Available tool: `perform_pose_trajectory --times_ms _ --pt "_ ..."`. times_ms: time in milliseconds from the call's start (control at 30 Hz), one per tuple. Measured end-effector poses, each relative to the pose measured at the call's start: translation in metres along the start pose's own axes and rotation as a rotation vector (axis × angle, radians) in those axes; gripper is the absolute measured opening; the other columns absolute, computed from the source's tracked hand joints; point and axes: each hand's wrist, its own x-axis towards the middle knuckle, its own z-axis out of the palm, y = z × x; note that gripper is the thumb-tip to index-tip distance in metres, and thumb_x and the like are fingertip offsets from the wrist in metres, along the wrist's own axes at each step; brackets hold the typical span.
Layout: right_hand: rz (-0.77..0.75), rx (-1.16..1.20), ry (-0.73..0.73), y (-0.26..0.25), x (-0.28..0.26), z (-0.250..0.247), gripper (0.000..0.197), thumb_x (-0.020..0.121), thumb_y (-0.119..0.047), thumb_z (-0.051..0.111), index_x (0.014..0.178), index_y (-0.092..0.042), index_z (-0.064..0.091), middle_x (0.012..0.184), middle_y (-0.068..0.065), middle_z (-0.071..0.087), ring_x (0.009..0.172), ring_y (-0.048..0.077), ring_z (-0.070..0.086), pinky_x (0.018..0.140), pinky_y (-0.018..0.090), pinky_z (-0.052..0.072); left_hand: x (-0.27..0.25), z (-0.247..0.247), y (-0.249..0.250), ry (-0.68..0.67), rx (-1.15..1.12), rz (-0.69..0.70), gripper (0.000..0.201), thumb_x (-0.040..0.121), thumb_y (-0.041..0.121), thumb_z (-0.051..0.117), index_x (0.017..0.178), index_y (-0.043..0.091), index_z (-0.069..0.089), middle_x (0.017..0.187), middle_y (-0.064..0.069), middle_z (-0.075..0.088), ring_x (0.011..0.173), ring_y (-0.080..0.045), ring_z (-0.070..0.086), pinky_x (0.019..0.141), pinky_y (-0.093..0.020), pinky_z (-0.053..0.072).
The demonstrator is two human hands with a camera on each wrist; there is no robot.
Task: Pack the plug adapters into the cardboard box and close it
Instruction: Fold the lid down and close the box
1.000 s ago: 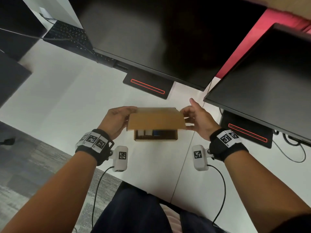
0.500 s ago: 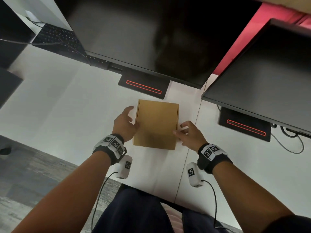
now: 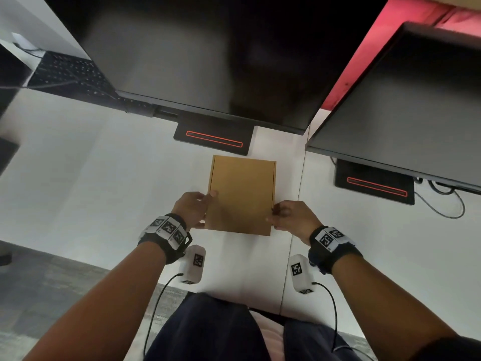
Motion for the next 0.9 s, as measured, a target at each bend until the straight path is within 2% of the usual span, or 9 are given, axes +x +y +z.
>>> perform_pose_trajectory --times_ms 133,233,367,500,567,633,667,767,900 --pt "-0.044 -0.134 0.061 0.002 0.001 0.001 0.041 0.069 -0.017 0.093 0.105 -0.013 0.074 0.101 0.002 0.077 0.096 0.016 0.072 0.089 0.031 0.057 0.008 -0.003 0.0 -0.002 0.025 0.071 0.048 0.096 0.053 0.066 0.114 0.009 0.074 0.111 -0.015 0.08 0.103 -0.039 0.078 0.092 -0.052 0.065" --pt "-0.017 -0.059 0.049 0.002 0.002 0.001 0.044 0.066 -0.011 0.093 0.104 -0.013 0.073 0.096 0.005 0.079 0.095 0.022 0.075 0.091 0.038 0.059 0.016 -0.006 0.005 -0.014 0.074 0.088 0.044 0.097 0.05 0.066 0.104 0.008 0.076 0.111 -0.024 0.079 0.101 -0.04 0.078 0.098 -0.057 0.062" --pt "-0.015 0.063 0.074 0.0 -0.003 0.004 0.038 0.071 0.006 0.085 0.106 -0.004 0.072 0.099 0.014 0.078 0.093 0.027 0.075 0.084 0.033 0.062 0.018 -0.01 0.019 -0.033 0.266 0.099 0.054 0.089 0.055 0.065 0.123 0.015 0.072 0.129 -0.015 0.075 0.116 -0.036 0.072 0.106 -0.052 0.058" --pt "-0.04 0.066 0.163 0.001 -0.002 0.01 0.033 0.064 0.005 0.086 0.092 -0.009 0.074 0.092 0.01 0.079 0.092 0.032 0.075 0.092 0.05 0.059 0.004 -0.007 0.04 -0.026 0.427 0.296 0.076 0.102 0.019 0.062 0.167 0.036 0.024 0.149 -0.012 0.06 0.135 -0.037 0.06 0.112 -0.047 0.051" --pt "-0.046 -0.048 0.209 0.0 0.0 0.012 0.035 0.066 -0.005 0.087 0.096 -0.014 0.073 0.091 0.004 0.078 0.09 0.025 0.074 0.083 0.038 0.06 0.002 -0.006 0.048 -0.034 0.546 0.394 0.086 0.104 0.01 0.055 0.168 0.043 0.009 0.148 -0.018 0.059 0.132 -0.044 0.062 0.112 -0.052 0.052" --pt "-0.081 -0.2 0.272 -0.005 -0.001 0.015 0.051 0.069 -0.013 0.089 0.114 -0.02 0.067 0.104 0.0 0.071 0.091 0.021 0.069 0.073 0.023 0.054 0.005 -0.005 0.052 -0.065 0.718 0.471 0.081 0.103 0.007 0.05 0.169 0.039 0.013 0.148 -0.021 0.058 0.134 -0.045 0.059 0.115 -0.05 0.049" --pt "-0.131 -0.257 0.301 -0.008 -0.001 0.016 0.063 0.069 -0.015 0.089 0.125 -0.024 0.061 0.113 0.0 0.065 0.094 0.021 0.066 0.074 0.023 0.054 0.006 -0.005 0.054 -0.098 0.782 0.483 0.078 0.103 0.007 0.05 0.169 0.034 0.018 0.153 -0.021 0.054 0.14 -0.044 0.053 0.119 -0.048 0.045" --pt "-0.29 -0.476 0.307 -0.015 0.001 0.02 0.095 0.074 -0.019 0.087 0.151 -0.036 0.033 0.144 0.002 0.039 0.104 0.018 0.058 0.091 0.033 0.056 0.012 -0.009 0.059 -0.179 0.865 0.501 0.088 0.095 0.026 0.07 0.168 0.031 0.022 0.163 -0.017 0.043 0.148 -0.042 0.044 0.123 -0.048 0.04" --pt "-0.347 -0.809 0.266 -0.017 0.008 0.029 0.102 0.074 -0.032 0.084 0.15 -0.042 0.017 0.157 0.006 0.01 0.114 0.029 0.056 0.098 0.042 0.055 0.021 -0.009 0.057 -0.148 1.143 0.585 0.118 0.073 0.046 0.088 0.167 0.04 0.017 0.177 -0.011 0.001 0.158 -0.047 0.016 0.122 -0.062 0.037"
